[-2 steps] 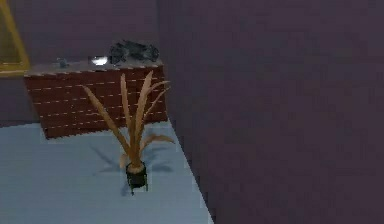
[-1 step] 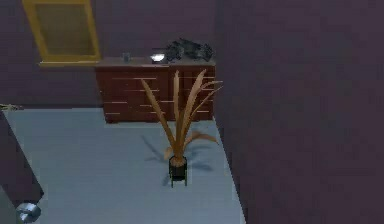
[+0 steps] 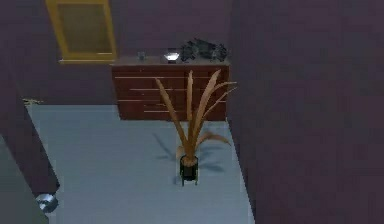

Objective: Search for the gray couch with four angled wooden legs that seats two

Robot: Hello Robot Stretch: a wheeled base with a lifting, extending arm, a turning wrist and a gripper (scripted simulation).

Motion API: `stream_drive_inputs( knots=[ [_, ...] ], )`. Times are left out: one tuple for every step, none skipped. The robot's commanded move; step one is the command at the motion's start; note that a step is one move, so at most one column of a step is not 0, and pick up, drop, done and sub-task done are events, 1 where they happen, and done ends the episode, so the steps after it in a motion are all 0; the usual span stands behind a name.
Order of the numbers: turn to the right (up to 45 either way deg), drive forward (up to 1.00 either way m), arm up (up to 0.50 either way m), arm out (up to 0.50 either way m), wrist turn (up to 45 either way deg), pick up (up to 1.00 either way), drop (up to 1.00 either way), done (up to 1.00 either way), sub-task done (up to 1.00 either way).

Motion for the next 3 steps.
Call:
stream_drive_inputs(
  knots=[
    [0.0, 0.45, 0.00, 0.00, 0.0, 0.00, 0.00, 0.00, 0.00],
    [-42.0, 0.00, 0.00, 0.00, 0.0, 0.00, 0.00, 0.00, 0.00],
    [-3.0, 0.00, 0.00, 0.00, 0.0, 0.00, 0.00, 0.00, 0.00]
  ],
)
